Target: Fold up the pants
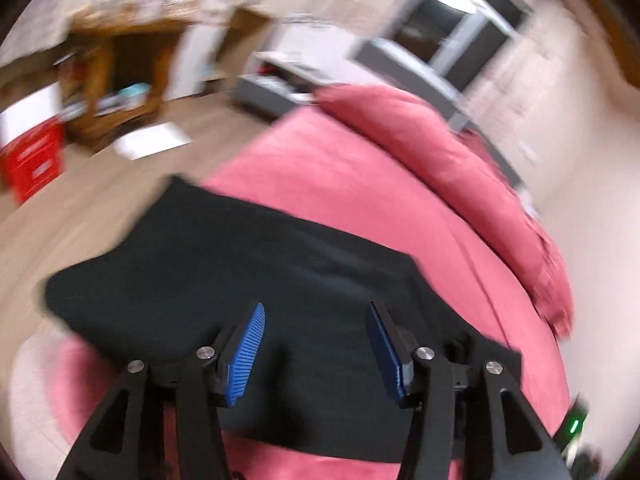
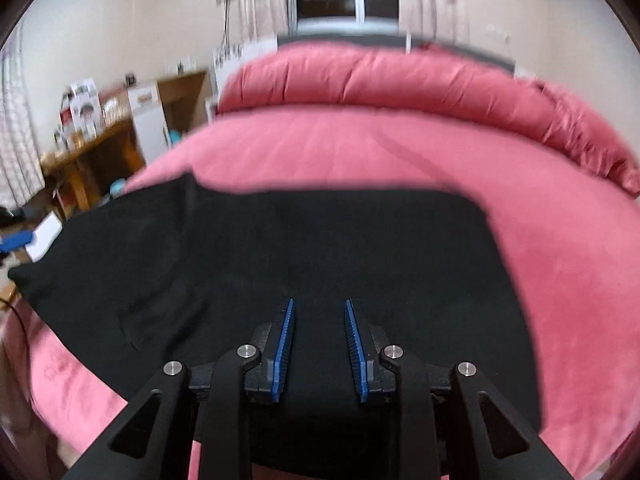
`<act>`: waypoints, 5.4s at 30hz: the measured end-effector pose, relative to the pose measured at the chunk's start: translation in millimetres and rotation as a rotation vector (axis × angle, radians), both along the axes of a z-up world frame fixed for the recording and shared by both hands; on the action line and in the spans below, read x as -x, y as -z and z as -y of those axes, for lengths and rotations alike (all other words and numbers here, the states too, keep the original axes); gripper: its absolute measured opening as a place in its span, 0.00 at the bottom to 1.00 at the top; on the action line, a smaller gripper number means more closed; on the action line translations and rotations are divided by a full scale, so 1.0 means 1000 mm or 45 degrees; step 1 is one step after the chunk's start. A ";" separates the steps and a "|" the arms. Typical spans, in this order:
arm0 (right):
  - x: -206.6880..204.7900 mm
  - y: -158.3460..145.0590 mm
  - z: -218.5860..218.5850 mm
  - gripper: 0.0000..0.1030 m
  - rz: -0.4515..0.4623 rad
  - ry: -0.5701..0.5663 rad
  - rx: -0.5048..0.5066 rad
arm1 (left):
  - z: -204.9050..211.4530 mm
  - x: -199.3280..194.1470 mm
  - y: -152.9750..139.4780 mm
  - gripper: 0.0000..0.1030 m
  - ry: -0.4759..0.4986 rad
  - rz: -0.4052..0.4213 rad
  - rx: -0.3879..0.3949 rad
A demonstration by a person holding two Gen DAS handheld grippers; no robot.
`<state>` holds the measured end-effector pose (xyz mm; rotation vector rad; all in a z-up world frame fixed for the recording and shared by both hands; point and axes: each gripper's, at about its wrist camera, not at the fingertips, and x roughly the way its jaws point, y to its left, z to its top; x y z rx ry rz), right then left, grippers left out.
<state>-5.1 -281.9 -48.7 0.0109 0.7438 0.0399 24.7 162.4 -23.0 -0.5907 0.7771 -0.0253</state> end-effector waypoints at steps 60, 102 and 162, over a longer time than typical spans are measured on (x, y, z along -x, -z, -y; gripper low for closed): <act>0.007 -0.011 0.021 0.58 0.022 -0.023 -0.327 | 0.101 0.024 -0.097 0.14 0.335 0.561 -0.230; 0.007 -0.011 0.088 0.63 -0.029 0.167 -0.778 | 0.226 0.017 -0.025 0.38 0.791 0.388 -0.197; 0.034 -0.076 0.100 0.14 0.061 0.067 -0.514 | 0.249 0.010 0.008 0.43 0.840 0.289 -0.435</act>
